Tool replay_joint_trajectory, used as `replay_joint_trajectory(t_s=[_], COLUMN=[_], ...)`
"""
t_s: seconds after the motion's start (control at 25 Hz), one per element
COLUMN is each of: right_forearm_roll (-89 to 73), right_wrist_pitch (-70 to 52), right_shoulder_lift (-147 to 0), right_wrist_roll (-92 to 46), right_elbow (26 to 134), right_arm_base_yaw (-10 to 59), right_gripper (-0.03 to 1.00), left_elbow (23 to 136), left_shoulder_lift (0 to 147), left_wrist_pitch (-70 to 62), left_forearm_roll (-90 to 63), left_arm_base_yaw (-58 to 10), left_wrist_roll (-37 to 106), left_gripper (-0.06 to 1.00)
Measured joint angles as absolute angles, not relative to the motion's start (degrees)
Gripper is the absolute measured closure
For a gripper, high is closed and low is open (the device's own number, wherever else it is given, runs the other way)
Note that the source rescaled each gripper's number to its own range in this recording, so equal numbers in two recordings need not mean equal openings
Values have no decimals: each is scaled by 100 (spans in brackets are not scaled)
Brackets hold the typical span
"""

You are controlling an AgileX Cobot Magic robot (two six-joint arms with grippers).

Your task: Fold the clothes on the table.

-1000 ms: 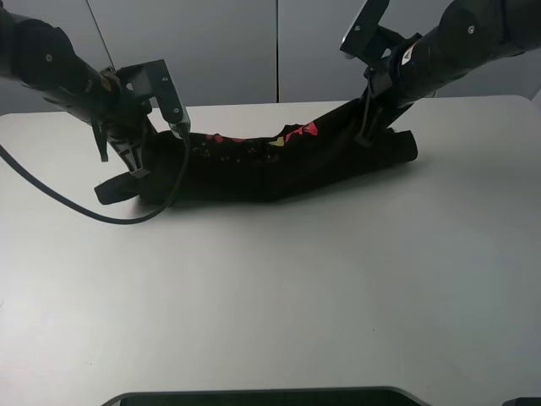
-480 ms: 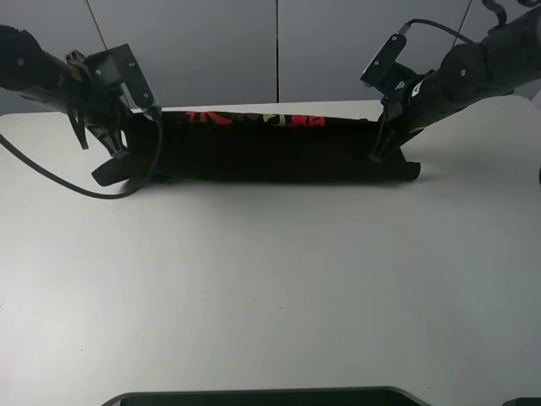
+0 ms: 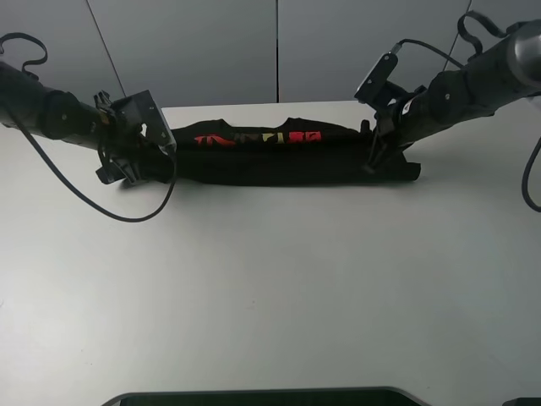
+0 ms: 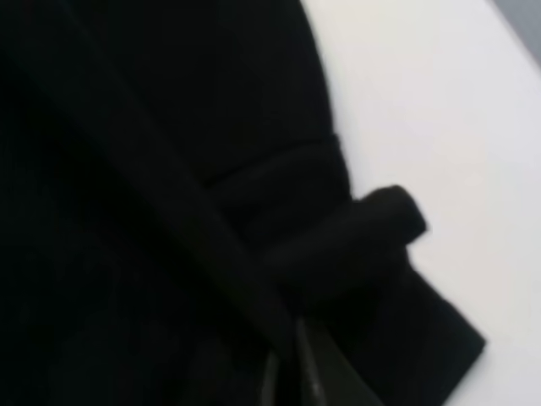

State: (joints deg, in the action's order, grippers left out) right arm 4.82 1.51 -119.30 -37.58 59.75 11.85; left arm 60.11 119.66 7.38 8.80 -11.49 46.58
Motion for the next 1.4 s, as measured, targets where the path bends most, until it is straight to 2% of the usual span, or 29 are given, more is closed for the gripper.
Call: replay_joint_trajectory(t_s=[0.2, 0.32, 0.44, 0.48, 0.6, 0.68, 0.8, 0.92, 1.16, 1.4], right_forearm_roll=[482, 482, 482, 482, 363, 280, 216, 52, -1216, -1604], right_wrist_pitch=[380, 400, 404, 404, 492, 492, 416, 413, -370, -1695], right_shoulder_lift=[-12179, -12179, -12179, -12181, -12140, -12074, -11807, -11363, -10575, -10518], right_wrist_roll=[-3733, -3694, -3671, -3632, -3546, -3526, -3513, -3513, -3490, -2782], right_elbow=[5975, 5986, 6057, 6077, 6101, 6101, 6101, 6101, 6101, 6101], right_arm_base_yaw=[1144, 1144, 1127, 1118, 1093, 1093, 1093, 1093, 1093, 1093], right_gripper=[95, 88, 65, 54, 25, 16, 15, 15, 14, 14], left_elbow=[6069, 6082, 6118, 6132, 6132, 6132, 6132, 6132, 6145, 6145], left_shoulder_lift=[12122, 12122, 12122, 12122, 12055, 11912, 11577, 11252, 10764, 10629], left_wrist_pitch=[898, 991, 1008, 1008, 972, 962, 974, 984, 813, 0], left_forearm_roll=[884, 893, 893, 893, 893, 893, 883, 883, 883, 873], left_arm_base_yaw=[-1149, -1149, -1149, -1149, -1149, -1149, -1199, -1365, -1683, -1842], left_wrist_roll=[4658, 4658, 4658, 4658, 4658, 4658, 4658, 4658, 4210, 3953], left_gripper=[94, 94, 93, 90, 75, 63, 46, 38, 37, 36])
